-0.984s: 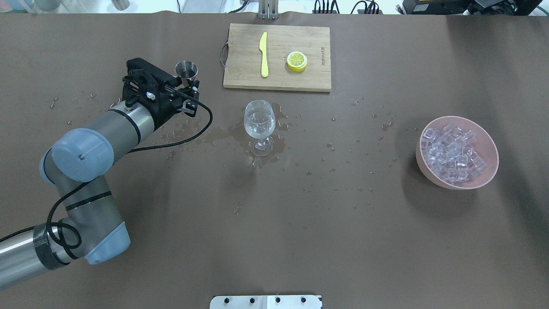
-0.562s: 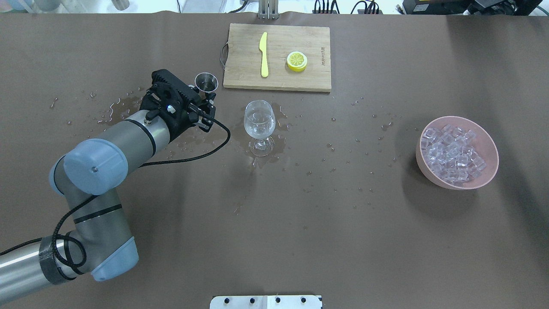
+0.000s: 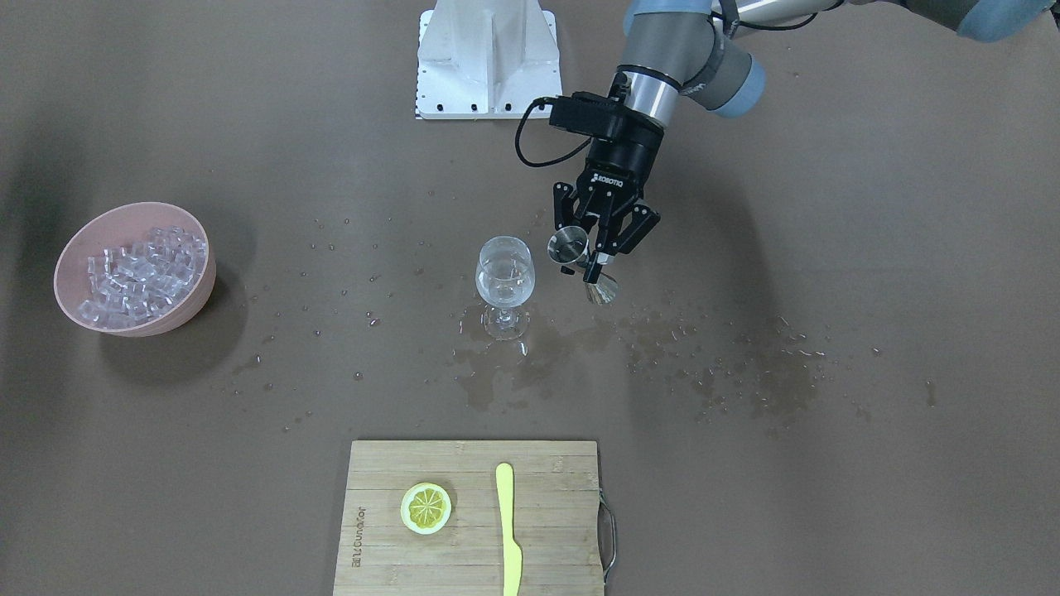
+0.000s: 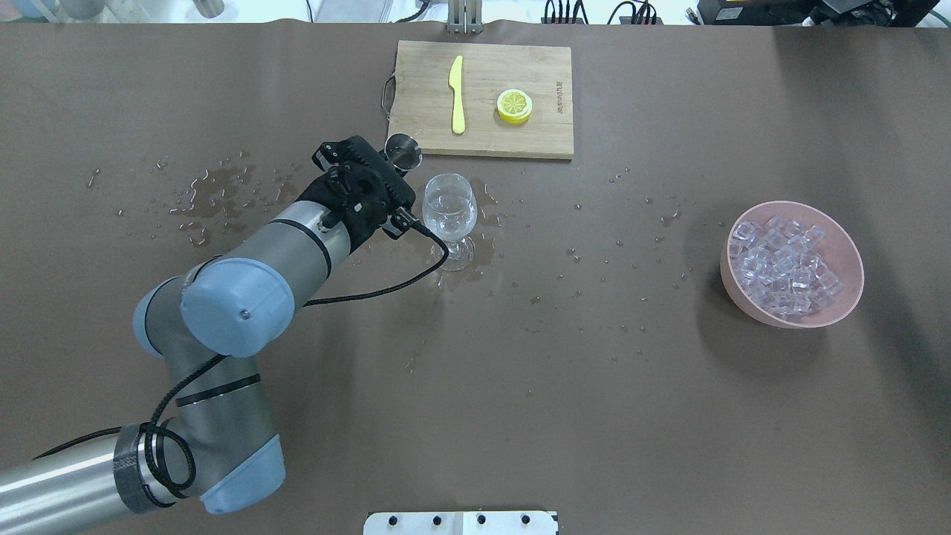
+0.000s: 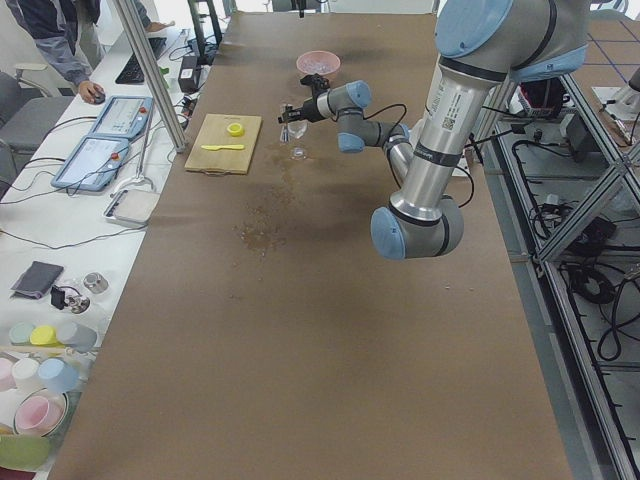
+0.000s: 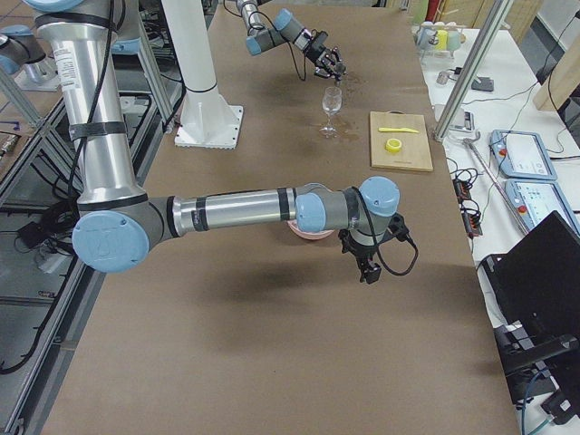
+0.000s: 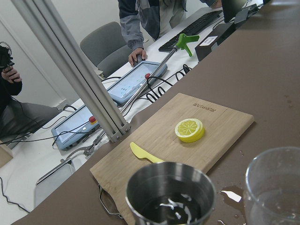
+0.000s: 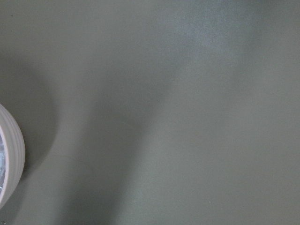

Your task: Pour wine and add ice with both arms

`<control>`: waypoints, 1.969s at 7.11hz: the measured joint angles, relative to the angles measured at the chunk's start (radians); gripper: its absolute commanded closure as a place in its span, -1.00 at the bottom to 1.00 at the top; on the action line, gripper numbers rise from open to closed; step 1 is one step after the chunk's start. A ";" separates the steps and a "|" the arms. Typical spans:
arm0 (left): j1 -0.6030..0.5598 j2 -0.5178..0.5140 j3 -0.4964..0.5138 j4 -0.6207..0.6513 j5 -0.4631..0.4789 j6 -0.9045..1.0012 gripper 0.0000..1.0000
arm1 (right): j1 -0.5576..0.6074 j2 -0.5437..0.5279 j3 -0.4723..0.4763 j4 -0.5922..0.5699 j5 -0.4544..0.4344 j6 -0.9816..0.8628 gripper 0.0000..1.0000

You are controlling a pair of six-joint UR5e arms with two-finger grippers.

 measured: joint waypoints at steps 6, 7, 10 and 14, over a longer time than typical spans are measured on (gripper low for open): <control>0.010 -0.045 -0.020 0.166 0.037 0.279 1.00 | 0.000 0.000 -0.002 0.000 0.000 0.000 -1.00; 0.011 -0.051 -0.020 0.185 0.039 0.310 1.00 | 0.000 0.000 0.000 0.000 0.000 0.000 -1.00; 0.016 -0.103 -0.022 0.302 0.054 0.358 1.00 | -0.002 0.000 -0.003 0.012 0.000 0.000 -1.00; 0.035 -0.152 -0.024 0.450 0.075 0.449 1.00 | -0.004 -0.001 -0.035 0.082 0.002 0.002 -1.00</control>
